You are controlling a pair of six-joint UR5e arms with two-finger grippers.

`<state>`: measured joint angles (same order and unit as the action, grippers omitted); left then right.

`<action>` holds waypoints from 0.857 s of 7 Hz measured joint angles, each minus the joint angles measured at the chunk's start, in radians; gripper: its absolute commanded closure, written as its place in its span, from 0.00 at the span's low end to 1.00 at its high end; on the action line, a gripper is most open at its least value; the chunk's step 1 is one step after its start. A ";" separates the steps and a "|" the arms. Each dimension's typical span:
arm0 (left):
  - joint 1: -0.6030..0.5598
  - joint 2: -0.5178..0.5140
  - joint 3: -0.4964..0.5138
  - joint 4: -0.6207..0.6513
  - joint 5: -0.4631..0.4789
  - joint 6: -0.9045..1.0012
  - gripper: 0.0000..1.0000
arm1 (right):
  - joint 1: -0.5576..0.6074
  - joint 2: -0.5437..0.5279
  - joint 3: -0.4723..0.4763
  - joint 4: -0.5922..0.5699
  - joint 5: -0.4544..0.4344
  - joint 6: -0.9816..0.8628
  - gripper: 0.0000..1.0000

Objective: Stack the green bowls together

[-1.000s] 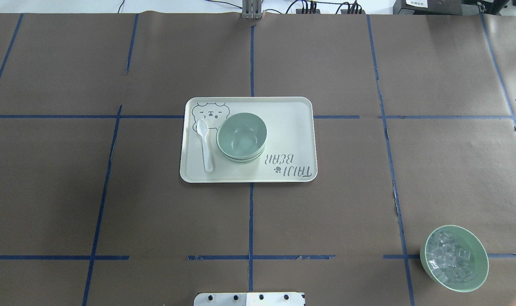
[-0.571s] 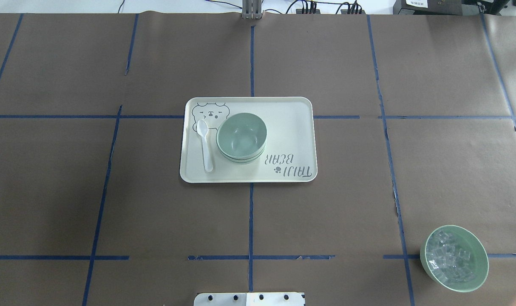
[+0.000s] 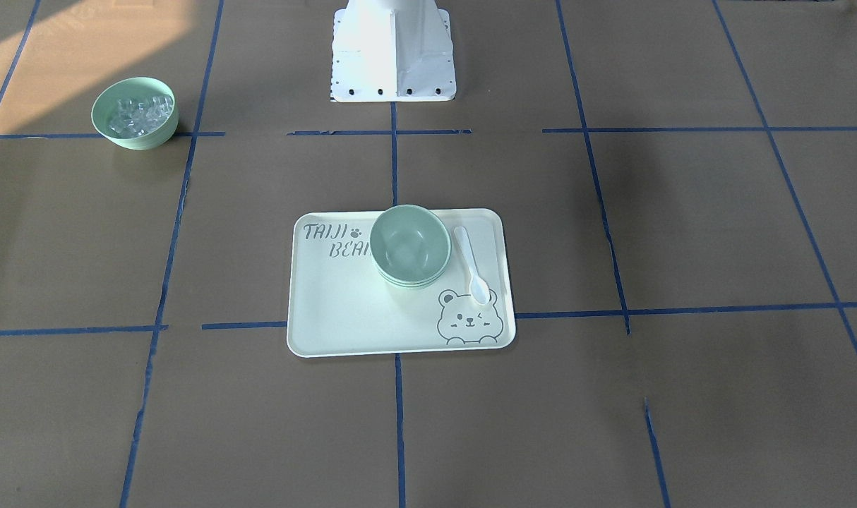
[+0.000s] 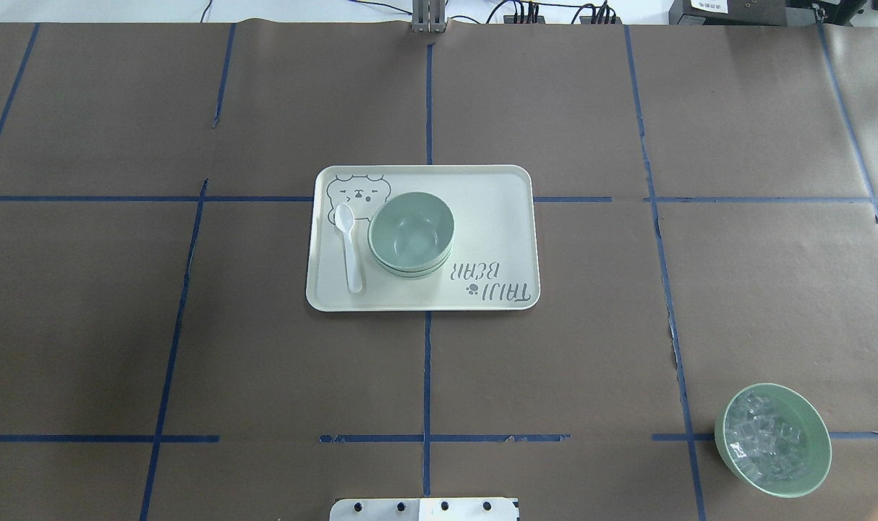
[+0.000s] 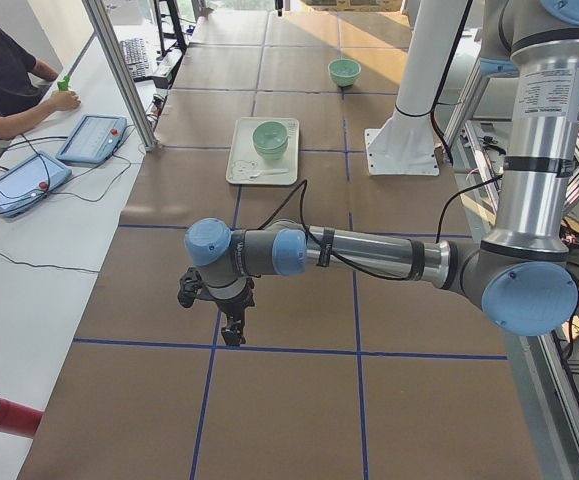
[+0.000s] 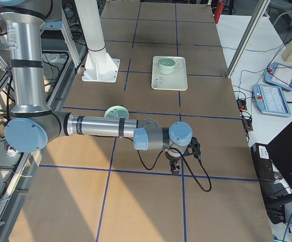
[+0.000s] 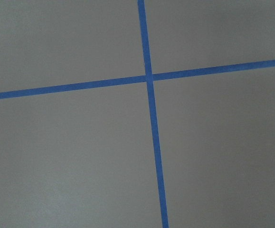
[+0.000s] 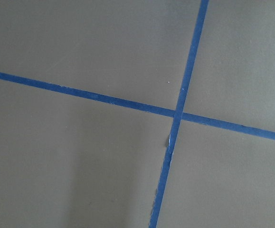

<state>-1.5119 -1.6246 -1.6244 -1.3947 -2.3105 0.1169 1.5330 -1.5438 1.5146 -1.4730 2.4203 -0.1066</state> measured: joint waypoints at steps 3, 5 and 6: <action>-0.008 0.003 -0.006 -0.002 -0.001 0.002 0.00 | 0.061 0.002 0.052 -0.116 0.008 0.002 0.00; -0.009 -0.001 -0.009 -0.003 0.000 0.002 0.00 | 0.069 -0.026 0.121 -0.160 0.005 0.004 0.00; -0.009 -0.005 -0.008 -0.003 0.000 0.002 0.00 | 0.070 -0.034 0.140 -0.164 0.005 0.005 0.00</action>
<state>-1.5204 -1.6300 -1.6327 -1.3974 -2.3107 0.1185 1.6031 -1.5776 1.6549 -1.6369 2.4253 -0.1019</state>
